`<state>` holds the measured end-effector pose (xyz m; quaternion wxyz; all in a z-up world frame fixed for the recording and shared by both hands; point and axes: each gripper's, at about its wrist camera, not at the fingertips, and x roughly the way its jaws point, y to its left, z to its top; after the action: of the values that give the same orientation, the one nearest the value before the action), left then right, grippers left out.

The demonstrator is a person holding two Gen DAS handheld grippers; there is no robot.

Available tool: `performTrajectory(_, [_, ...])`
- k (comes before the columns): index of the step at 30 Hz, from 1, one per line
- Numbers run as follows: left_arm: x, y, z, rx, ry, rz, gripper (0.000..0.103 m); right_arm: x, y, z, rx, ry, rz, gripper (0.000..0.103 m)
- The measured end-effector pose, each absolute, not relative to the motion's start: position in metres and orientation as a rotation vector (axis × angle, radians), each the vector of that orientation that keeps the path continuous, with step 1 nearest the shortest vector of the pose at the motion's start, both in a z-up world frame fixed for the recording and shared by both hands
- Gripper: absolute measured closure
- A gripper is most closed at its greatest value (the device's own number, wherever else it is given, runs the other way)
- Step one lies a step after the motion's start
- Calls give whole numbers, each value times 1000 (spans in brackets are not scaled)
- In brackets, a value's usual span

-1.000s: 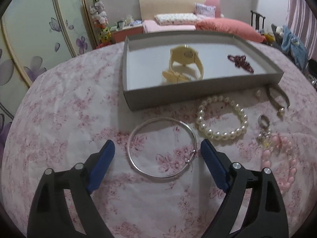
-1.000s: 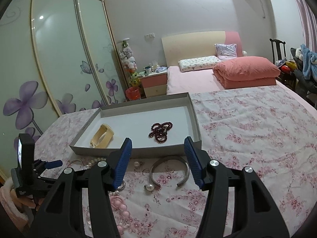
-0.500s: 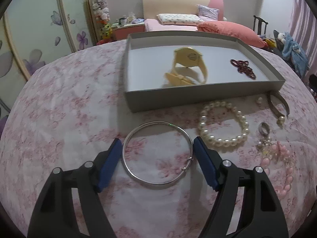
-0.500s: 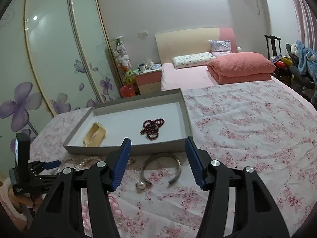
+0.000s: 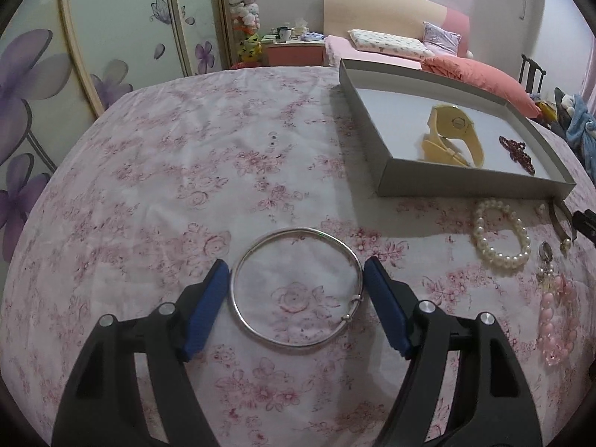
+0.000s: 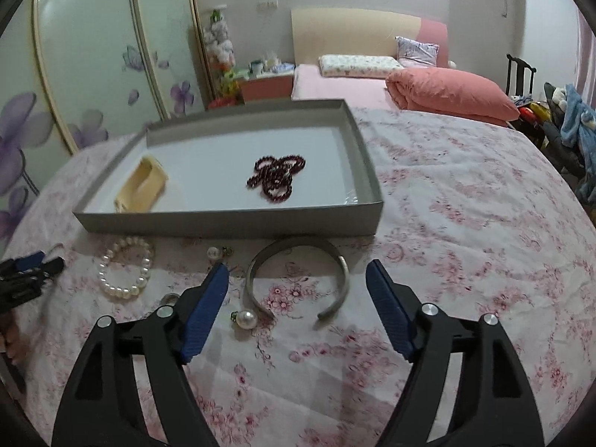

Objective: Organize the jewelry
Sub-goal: 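Grasp the silver bangle with the left tool while the right tool grasps the silver cuff, then carry the bangle and cuff over the grey tray and release them inside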

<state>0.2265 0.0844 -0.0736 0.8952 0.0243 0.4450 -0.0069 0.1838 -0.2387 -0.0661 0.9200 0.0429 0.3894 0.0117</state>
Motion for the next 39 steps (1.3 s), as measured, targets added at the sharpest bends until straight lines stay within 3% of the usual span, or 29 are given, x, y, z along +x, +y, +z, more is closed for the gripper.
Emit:
performTrajectory(11, [226, 85, -72, 50, 923, -14, 30, 206, -236, -81, 47, 913, -14, 27])
performTrajectory(13, [226, 85, -73, 50, 923, -14, 30, 207, -235, -81, 42, 920, -2, 29])
performTrajectory(14, [226, 85, -73, 50, 923, -14, 30, 207, -234, -79, 38, 920, 10, 35])
performTrajectory(19, [227, 86, -72, 49, 922, -14, 31, 211, -236, -78, 45, 922, 24, 36])
performTrajectory(27, [218, 84, -68, 13, 891, -16, 31, 174, -252, -55, 136, 735, 43, 36])
performTrajectory(39, [179, 60, -38, 24, 698, -49, 31, 132, -248, -21, 168, 504, 65, 35])
